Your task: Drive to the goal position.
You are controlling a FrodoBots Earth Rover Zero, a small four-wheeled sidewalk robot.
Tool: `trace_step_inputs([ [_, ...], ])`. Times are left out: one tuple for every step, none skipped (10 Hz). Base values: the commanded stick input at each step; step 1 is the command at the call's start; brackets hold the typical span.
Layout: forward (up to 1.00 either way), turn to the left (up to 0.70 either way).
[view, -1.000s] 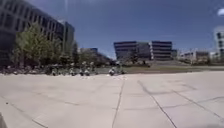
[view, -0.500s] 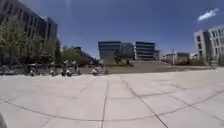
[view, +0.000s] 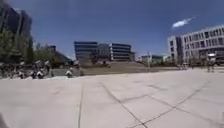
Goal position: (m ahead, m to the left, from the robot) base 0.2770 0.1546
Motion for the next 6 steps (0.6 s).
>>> trace_step_inputs([
  [0.35, -0.55],
  [0.34, -0.53],
  [0.33, -0.52],
  [0.33, -0.5],
  [0.33, -0.5],
  [0.32, -0.49],
])
